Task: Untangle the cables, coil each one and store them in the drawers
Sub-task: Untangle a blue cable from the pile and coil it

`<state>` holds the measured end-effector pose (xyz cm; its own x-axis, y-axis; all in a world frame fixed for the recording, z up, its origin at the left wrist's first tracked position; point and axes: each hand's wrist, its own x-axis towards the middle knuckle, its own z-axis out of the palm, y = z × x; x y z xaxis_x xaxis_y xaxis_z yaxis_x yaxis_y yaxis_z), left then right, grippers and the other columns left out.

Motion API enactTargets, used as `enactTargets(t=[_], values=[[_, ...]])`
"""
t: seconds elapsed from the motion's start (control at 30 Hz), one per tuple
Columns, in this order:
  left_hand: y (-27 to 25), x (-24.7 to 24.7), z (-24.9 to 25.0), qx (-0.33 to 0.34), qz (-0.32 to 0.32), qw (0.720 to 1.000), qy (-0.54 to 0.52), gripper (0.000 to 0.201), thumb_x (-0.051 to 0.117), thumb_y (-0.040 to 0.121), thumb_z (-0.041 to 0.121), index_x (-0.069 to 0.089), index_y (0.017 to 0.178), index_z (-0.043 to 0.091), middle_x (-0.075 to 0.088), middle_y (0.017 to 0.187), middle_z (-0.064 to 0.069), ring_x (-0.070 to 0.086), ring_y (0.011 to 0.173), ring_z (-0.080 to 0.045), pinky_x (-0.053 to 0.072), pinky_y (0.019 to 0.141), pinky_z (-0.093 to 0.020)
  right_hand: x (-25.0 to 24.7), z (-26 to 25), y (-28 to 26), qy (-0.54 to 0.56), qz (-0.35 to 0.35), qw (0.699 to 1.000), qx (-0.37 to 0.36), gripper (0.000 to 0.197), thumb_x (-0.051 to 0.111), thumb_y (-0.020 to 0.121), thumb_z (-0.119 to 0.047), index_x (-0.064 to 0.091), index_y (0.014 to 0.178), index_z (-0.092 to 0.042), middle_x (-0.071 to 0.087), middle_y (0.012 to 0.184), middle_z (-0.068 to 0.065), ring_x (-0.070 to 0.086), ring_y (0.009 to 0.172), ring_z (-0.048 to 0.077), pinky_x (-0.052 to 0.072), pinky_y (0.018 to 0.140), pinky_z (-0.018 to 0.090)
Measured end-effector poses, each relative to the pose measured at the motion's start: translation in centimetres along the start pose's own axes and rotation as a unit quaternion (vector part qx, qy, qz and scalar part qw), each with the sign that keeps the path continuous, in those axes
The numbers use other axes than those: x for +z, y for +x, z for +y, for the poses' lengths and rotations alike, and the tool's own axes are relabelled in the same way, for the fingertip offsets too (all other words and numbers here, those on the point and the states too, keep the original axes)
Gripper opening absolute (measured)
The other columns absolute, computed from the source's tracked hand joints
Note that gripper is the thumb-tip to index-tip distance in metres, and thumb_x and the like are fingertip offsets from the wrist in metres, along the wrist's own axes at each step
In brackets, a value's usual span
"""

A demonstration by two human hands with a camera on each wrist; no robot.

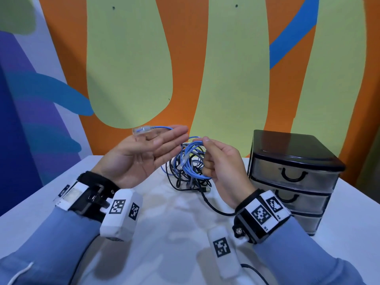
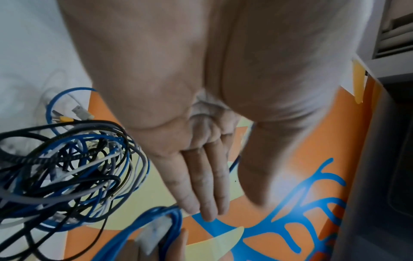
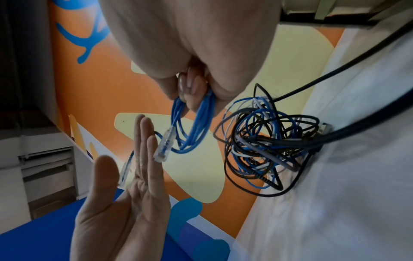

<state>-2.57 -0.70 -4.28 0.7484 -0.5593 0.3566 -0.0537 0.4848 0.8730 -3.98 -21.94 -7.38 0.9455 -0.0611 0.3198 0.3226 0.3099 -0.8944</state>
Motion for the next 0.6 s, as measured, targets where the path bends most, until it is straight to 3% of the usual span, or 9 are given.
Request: enactTargets(t=[0.1, 0.17, 0.23, 0.3, 0.37, 0.43, 0.5, 0.53, 0.6], values=[[0.6, 0.8, -0.8, 0.028, 0.127, 0.988, 0.089, 0.028, 0.059, 0.095, 0.016, 0.083, 0.107, 0.009, 0.079, 0.107, -0.009, 0.077, 0.092, -0.016, 0.062, 0.082, -0.026, 0.0, 0.4, 0.0, -0.028, -0.005, 1.000, 0.001, 0.030, 0.056, 0.108, -0.024, 0.078, 0.101, -0.005, 0.020, 0.064, -0.007, 0.018, 0.055, 0.011, 0.021, 0.046, 0.020], [0.8, 1.1, -1.0, 0.037, 0.135, 0.975, 0.171, 0.024, 0.062, 0.095, 0.022, 0.083, 0.098, 0.013, 0.069, 0.085, -0.002, 0.064, 0.074, -0.011, 0.056, 0.080, -0.026, 0.3, 0.7, -0.1, -0.073, 0.000, 0.997, -0.003, 0.032, 0.058, 0.107, -0.028, 0.080, 0.089, -0.014, 0.020, 0.063, -0.007, 0.020, 0.054, 0.012, 0.025, 0.046, 0.020], [0.7, 1.2, -1.2, 0.047, 0.117, 0.966, 0.226, 0.022, 0.064, 0.094, 0.025, 0.083, 0.096, 0.015, 0.067, 0.084, 0.002, 0.061, 0.081, -0.010, 0.049, 0.090, -0.033, 0.3, 1.1, -0.1, -0.109, 0.002, 0.994, -0.013, 0.034, 0.060, 0.106, -0.032, 0.079, 0.083, -0.015, 0.022, 0.060, -0.008, 0.022, 0.053, 0.013, 0.027, 0.047, 0.022], [0.7, 1.4, -1.3, 0.067, 0.095, 0.955, 0.273, 0.017, 0.071, 0.091, 0.024, 0.085, 0.094, 0.016, 0.077, 0.100, 0.003, 0.068, 0.105, -0.008, 0.050, 0.102, -0.037, 0.2, 1.2, -0.3, -0.139, 0.001, 0.990, -0.028, 0.033, 0.061, 0.105, -0.032, 0.080, 0.090, -0.011, 0.027, 0.056, -0.011, 0.025, 0.051, 0.012, 0.027, 0.049, 0.024], [0.7, 1.5, -1.7, 0.082, 0.068, 0.940, 0.323, 0.012, 0.079, 0.089, 0.019, 0.085, 0.095, 0.009, 0.078, 0.116, -0.004, 0.062, 0.130, -0.011, 0.051, 0.109, -0.037, 0.2, 1.2, -0.4, -0.145, -0.014, 0.988, -0.041, 0.032, 0.062, 0.105, -0.031, 0.081, 0.094, -0.007, 0.037, 0.053, -0.005, 0.030, 0.053, 0.013, 0.029, 0.052, 0.028], [0.6, 2.0, -2.1, 0.067, 0.050, 0.938, 0.337, 0.011, 0.081, 0.086, 0.014, 0.083, 0.092, 0.005, 0.079, 0.113, -0.013, 0.067, 0.124, -0.014, 0.055, 0.104, -0.032, 0.3, 1.3, -0.6, -0.127, -0.030, 0.990, -0.045, 0.035, 0.062, 0.105, -0.030, 0.078, 0.089, -0.004, 0.059, 0.061, 0.013, 0.045, 0.054, 0.015, 0.036, 0.054, 0.028], [0.5, 2.5, -2.6, 0.042, 0.043, 0.943, 0.329, 0.007, 0.080, 0.086, 0.014, 0.083, 0.087, 0.007, 0.079, 0.098, -0.015, 0.072, 0.092, -0.018, 0.057, 0.085, -0.027, 0.5, 1.1, -0.8, -0.098, -0.038, 0.994, -0.039, 0.031, 0.061, 0.106, -0.027, 0.081, 0.088, -0.011, 0.067, 0.069, 0.010, 0.056, 0.057, 0.018, 0.045, 0.054, 0.024], [0.5, 2.7, -2.7, 0.030, 0.047, 0.945, 0.322, 0.007, 0.081, 0.089, 0.015, 0.081, 0.085, 0.009, 0.077, 0.094, -0.018, 0.069, 0.085, -0.020, 0.055, 0.079, -0.029, 0.4, 1.1, -0.7, -0.102, -0.035, 0.993, -0.040, 0.030, 0.061, 0.106, -0.029, 0.082, 0.091, -0.014, 0.066, 0.071, 0.009, 0.057, 0.059, 0.019, 0.047, 0.056, 0.025], [0.7, 2.6, -2.6, 0.017, 0.079, 0.958, 0.275, 0.014, 0.073, 0.092, 0.019, 0.076, 0.079, 0.014, 0.073, 0.110, -0.027, 0.066, 0.095, -0.027, 0.053, 0.085, -0.039, 0.3, 1.2, -0.5, -0.103, -0.011, 0.994, -0.041, 0.031, 0.059, 0.107, -0.032, 0.082, 0.100, -0.012, 0.060, 0.065, 0.002, 0.049, 0.052, 0.012, 0.043, 0.053, 0.022]])
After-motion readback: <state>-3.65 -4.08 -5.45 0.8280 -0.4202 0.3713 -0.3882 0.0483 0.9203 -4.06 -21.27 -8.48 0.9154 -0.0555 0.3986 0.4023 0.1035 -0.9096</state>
